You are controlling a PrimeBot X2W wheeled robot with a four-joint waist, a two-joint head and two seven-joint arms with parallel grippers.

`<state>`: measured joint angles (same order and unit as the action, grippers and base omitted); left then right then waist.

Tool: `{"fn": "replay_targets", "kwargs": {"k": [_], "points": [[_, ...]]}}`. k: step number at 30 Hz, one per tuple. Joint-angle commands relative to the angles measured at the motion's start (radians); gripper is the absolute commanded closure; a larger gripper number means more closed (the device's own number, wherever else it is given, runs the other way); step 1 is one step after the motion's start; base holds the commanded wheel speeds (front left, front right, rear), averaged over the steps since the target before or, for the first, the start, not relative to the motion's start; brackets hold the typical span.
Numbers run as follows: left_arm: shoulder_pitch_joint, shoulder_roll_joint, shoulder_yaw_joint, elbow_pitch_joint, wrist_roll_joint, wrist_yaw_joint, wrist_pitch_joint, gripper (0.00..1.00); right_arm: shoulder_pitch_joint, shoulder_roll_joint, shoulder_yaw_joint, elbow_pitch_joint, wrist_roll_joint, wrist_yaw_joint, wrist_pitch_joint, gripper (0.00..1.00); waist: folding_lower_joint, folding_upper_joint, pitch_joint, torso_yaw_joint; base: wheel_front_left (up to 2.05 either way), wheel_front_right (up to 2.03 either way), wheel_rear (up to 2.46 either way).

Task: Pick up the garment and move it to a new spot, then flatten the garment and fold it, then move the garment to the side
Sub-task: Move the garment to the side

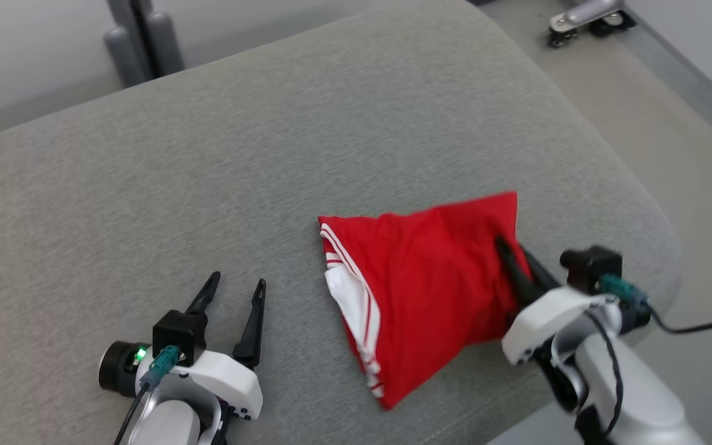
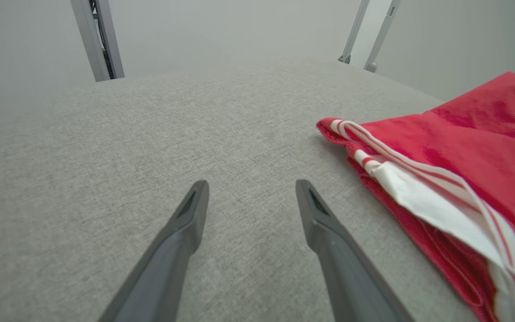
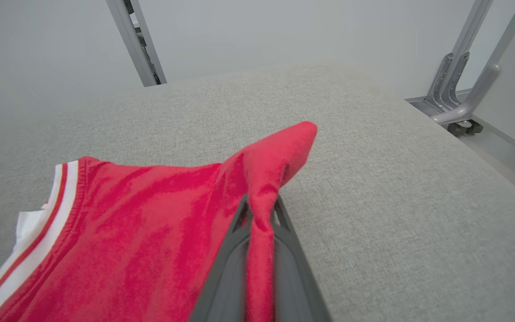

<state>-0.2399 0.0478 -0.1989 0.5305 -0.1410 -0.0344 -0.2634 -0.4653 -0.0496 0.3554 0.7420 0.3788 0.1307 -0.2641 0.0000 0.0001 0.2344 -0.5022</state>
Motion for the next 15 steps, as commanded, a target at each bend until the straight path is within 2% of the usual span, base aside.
{"fn": "replay_targets", "kwargs": {"k": [1,7,15], "points": [[-0.026,0.007,0.005,-0.007,0.016,-0.006,-0.002,0.00,-0.056,-0.009,-0.025,0.012,-0.043,0.000,0.000,1.00,0.0000,-0.0001,0.031,0.054,0.00,0.00,0.00],[-0.059,0.007,0.009,-0.025,0.048,-0.016,-0.002,0.00,-0.222,-0.073,-0.158,0.086,-0.156,0.000,0.000,1.00,0.0000,-0.0001,0.087,0.173,0.00,0.00,0.00],[-0.080,0.011,0.025,-0.040,0.071,-0.019,-0.001,0.00,-0.374,-0.224,-0.453,0.271,-0.346,0.000,0.000,1.00,0.0000,-0.0001,0.140,0.299,0.00,0.00,0.00]]}}
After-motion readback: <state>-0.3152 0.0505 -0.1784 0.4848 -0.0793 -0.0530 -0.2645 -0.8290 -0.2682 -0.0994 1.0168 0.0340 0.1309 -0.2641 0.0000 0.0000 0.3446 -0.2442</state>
